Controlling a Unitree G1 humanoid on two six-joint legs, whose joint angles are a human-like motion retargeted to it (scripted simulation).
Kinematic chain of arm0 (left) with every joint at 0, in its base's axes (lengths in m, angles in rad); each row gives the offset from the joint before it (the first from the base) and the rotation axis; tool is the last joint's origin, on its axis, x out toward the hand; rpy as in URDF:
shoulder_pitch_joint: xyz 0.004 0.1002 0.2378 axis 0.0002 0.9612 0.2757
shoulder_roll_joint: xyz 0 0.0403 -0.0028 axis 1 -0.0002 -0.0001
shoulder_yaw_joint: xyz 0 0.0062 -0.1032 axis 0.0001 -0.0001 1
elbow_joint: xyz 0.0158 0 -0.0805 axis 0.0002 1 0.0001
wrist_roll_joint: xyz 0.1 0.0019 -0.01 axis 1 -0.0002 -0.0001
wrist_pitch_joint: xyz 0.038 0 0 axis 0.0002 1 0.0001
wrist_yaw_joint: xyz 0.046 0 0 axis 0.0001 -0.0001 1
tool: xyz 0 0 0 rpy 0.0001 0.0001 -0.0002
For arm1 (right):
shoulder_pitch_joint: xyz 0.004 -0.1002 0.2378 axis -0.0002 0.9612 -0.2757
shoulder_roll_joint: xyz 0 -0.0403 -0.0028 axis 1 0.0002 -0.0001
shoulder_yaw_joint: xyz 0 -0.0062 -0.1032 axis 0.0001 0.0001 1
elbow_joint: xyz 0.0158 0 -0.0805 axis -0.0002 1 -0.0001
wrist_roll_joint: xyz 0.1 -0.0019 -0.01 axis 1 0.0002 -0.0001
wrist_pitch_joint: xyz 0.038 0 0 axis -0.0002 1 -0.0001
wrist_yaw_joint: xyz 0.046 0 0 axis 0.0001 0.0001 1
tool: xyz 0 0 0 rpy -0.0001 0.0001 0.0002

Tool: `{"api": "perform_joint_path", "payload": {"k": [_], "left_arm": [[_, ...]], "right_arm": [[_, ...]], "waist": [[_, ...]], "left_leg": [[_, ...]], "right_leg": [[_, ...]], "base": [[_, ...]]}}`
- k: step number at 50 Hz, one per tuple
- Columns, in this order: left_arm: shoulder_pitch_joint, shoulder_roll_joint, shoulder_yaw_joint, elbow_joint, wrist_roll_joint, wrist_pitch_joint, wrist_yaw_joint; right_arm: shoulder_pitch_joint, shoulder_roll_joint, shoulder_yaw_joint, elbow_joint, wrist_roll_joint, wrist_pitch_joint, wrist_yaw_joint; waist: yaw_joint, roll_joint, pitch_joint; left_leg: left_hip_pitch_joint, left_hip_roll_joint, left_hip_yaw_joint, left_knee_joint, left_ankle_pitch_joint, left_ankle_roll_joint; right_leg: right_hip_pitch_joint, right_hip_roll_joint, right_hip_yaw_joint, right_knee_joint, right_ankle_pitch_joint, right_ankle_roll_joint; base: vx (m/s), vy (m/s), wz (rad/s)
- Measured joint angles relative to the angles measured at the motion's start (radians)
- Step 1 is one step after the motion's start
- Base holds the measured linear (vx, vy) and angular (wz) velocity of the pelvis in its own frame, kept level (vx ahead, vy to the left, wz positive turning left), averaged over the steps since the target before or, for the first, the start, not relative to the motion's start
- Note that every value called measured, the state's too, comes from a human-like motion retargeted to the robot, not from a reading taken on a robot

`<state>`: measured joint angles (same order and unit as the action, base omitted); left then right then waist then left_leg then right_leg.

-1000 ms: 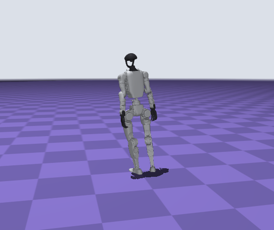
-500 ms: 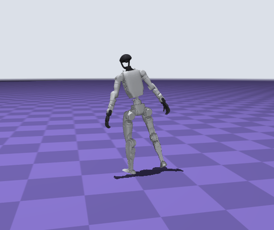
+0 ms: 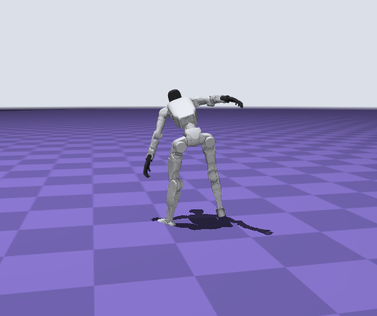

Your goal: In place motions

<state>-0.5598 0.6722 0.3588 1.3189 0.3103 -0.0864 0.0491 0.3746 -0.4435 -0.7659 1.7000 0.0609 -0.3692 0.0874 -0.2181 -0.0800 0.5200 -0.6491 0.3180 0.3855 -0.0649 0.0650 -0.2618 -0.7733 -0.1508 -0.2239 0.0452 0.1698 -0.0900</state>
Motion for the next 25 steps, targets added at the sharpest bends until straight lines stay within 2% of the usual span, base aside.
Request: {"api": "perform_joint_path", "payload": {"k": [7,10,16,20,25], "left_arm": [[-0.081,0.001,-0.075,-0.012,0.022,-0.032,0.026],[-0.078,-0.014,-0.050,-0.024,0.059,-0.023,0.039],[-0.104,0.022,0.055,-0.003,0.054,0.006,0.037],[-0.119,0.029,0.078,0.024,0.055,0.015,-0.020],[-0.063,0.015,0.073,0.001,0.063,-0.022,-0.013]], "right_arm": [[-0.012,-0.042,0.098,0.000,0.165,-0.068,0.010],[-0.046,-0.063,0.154,0.000,0.211,-0.074,-0.004],[-0.163,-0.076,0.299,0.000,0.310,-0.084,-0.023],[-0.174,-0.069,0.340,0.000,0.346,-0.083,-0.052],[-0.147,-0.078,0.329,0.000,0.371,-0.083,-0.111]], "waist": [[-0.191,-0.067,0.000],[-0.285,-0.103,0.000],[-0.482,-0.227,0.000],[-0.523,-0.268,0.000],[-0.488,-0.247,0.000]], "left_leg": [[-0.150,0.027,0.049,-0.011,0.003,0.000],[-0.194,0.031,0.067,-0.015,-0.008,0.000],[-0.249,0.024,0.108,-0.017,-0.029,0.011],[-0.254,0.021,0.118,-0.017,-0.035,0.013],[-0.243,0.020,0.106,-0.017,-0.024,0.016]], "right_leg": [[-0.210,0.040,0.035,-0.016,0.017,-0.016],[-0.282,0.060,0.047,-0.017,0.021,-0.018],[-0.391,0.083,0.078,-0.018,0.033,-0.018],[-0.404,0.088,0.079,-0.014,0.030,-0.013],[-0.373,0.082,0.073,-0.009,0.023,-0.004]], "base": [[-0.13,0.10,-0.95],[-0.04,0.28,-0.94],[0.05,0.33,-0.76],[-0.06,0.09,-0.15],[-0.05,0.00,0.27]]}}
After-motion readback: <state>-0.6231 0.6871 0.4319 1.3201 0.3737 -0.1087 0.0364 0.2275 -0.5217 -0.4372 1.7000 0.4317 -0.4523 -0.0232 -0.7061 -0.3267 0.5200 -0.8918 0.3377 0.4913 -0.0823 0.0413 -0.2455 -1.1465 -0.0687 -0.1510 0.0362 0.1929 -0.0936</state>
